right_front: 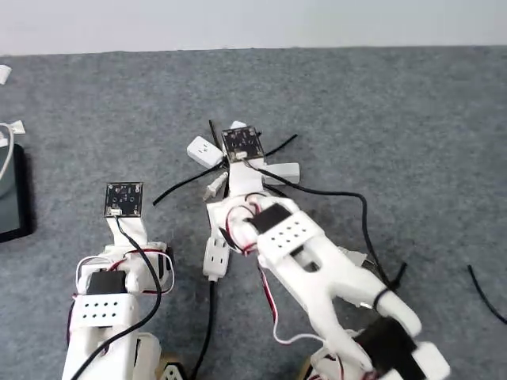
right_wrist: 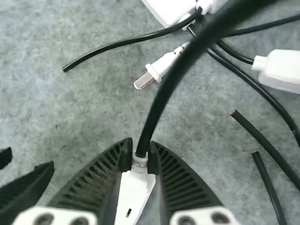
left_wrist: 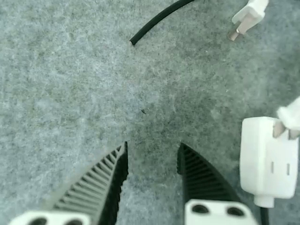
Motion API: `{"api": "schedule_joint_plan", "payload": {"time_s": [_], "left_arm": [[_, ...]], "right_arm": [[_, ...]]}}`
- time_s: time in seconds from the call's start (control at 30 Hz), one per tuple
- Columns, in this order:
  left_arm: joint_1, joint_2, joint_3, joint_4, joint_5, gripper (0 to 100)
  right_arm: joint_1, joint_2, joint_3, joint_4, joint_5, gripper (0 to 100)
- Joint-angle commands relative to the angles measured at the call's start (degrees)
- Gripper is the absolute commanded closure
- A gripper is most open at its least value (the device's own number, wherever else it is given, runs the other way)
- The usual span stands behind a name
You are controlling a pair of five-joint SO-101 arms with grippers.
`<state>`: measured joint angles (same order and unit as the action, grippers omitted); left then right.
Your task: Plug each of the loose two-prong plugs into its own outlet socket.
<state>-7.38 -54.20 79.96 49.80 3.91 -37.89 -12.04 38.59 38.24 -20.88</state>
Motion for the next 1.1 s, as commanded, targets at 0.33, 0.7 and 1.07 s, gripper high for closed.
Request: {"api": "schedule_joint_plan", "payload": {"time_s": [0.33, 0.7, 1.07], "left_arm": [[-0.26, -1.14, -0.75, -1.76, -0.35, 89], [-0.18, -1.05, -0.75, -1.58, -0.35, 89], [1.49, -0.97, -0.04, -1.58, -0.44, 89]], "right_arm": [[-4.97, -11.12, 13.36, -9.54, 10.64, 99.0], [2.77, -22.46, 12.75, -2.33, 10.64, 99.1], [22.11, -17.98, 10.99, 7.78, 12.48, 99.0]]}}
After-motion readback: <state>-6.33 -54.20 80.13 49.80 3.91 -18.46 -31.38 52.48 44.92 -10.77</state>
